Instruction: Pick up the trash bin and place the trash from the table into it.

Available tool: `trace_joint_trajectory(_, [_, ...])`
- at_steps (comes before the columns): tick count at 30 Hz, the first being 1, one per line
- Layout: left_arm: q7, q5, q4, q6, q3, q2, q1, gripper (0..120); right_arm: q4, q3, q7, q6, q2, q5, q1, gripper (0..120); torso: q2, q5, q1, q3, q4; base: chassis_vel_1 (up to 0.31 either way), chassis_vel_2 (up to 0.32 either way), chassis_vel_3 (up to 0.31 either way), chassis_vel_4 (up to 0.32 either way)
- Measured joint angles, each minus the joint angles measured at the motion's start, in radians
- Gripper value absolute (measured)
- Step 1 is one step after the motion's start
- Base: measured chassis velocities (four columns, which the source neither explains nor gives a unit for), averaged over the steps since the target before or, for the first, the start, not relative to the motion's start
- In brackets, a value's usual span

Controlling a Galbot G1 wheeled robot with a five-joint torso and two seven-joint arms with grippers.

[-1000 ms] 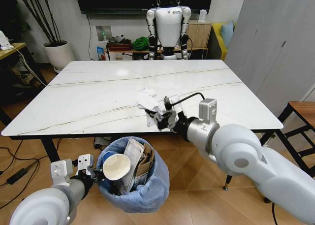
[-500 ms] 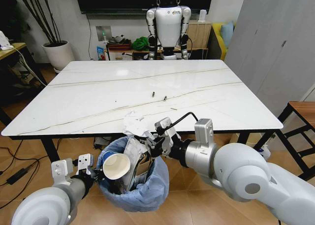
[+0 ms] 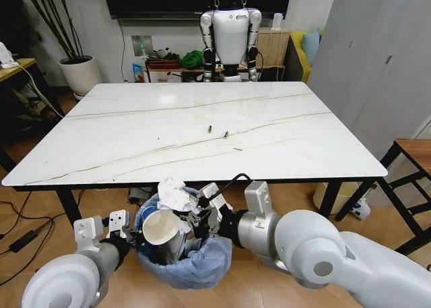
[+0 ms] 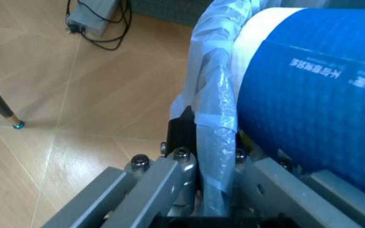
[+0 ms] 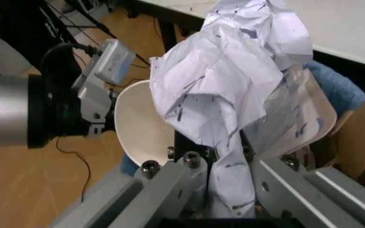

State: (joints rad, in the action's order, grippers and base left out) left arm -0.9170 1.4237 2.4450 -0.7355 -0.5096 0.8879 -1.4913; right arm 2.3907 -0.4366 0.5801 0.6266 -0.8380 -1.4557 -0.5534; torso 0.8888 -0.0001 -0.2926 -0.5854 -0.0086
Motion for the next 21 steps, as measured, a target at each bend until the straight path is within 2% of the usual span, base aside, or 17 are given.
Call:
trace_joint_trajectory(17, [0.000,0.005,-0.004,0.000,0.010,0.005,0.015,0,-0.051,-0.083,0.013,0.006,-0.016,0.066,-0.002,0,0.000,0.0001,0.000,0.000,0.0000,0.000,0.000,0.000,0.000])
trace_joint_trajectory(19, [0.000,0.005,-0.004,0.000,0.010,0.006,0.014,0,-0.045,-0.084,0.011,0.007,-0.016,0.066,0.000,8,0.000,0.0001,0.000,0.000,-0.0001,0.000,0.000,0.000,0.000])
trace_joint_trajectory(21, [0.000,0.005,-0.004,0.000,0.010,0.008,0.014,0,-0.042,-0.083,0.009,0.007,-0.015,0.066,0.002,12,0.000,0.0001,0.000,0.000,0.0000,0.000,0.000,0.000,0.000])
